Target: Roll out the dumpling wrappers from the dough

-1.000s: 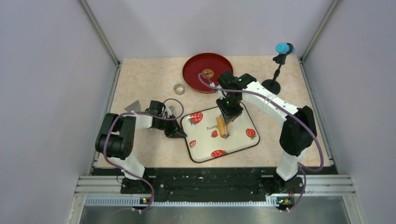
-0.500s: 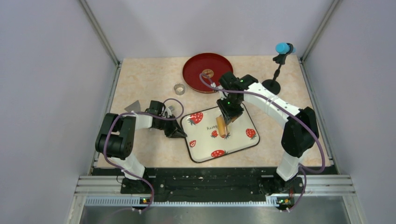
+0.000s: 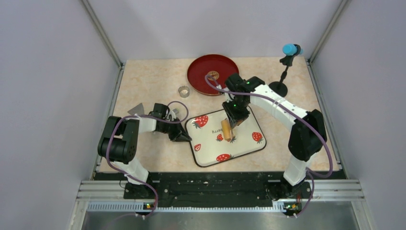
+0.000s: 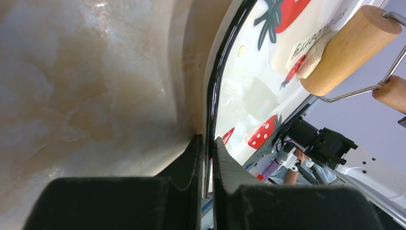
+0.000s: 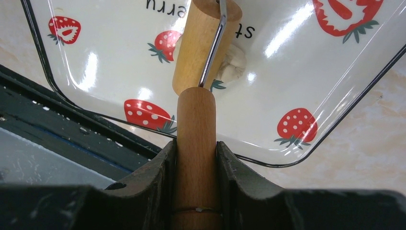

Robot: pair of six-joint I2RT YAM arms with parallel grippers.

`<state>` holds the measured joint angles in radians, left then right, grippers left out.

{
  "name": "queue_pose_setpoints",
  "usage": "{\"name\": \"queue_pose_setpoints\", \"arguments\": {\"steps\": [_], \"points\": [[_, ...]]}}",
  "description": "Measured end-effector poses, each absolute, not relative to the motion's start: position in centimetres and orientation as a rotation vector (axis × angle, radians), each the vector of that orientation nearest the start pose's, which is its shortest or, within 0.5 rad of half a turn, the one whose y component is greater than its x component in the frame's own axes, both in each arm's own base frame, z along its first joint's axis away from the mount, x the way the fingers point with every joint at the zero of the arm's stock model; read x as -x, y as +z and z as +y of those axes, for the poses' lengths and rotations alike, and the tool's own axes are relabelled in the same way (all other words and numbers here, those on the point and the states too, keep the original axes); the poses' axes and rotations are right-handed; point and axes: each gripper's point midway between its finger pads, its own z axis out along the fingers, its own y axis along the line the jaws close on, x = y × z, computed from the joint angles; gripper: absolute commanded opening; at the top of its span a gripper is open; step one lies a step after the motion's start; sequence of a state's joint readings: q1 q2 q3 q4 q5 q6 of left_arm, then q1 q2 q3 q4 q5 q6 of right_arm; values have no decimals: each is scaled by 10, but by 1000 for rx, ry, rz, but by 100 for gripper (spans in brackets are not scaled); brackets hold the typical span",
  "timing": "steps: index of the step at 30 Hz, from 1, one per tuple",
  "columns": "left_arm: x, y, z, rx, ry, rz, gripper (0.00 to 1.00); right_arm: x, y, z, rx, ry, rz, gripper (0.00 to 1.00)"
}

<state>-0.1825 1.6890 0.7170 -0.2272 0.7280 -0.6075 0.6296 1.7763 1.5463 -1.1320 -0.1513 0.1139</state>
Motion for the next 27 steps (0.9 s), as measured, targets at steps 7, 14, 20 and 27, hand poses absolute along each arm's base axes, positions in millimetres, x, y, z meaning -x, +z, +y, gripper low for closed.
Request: {"name": "queue_pose_setpoints", "arguments": {"steps": [7,14,20,27], "points": [[-247,18,-182,400,-1206,2820,0,-253,122,224,789,326,2890,0],[-247,18,-182,400,-1206,2820,0,-254,121,225,791,332,2894,0],[-247,18,-182,400,-1206,2820,0,-254,123,226,797,336,2894,0],[-246,18,-183,399,-1208,2820,0,-259,129,224,768,362,2905,0]]}}
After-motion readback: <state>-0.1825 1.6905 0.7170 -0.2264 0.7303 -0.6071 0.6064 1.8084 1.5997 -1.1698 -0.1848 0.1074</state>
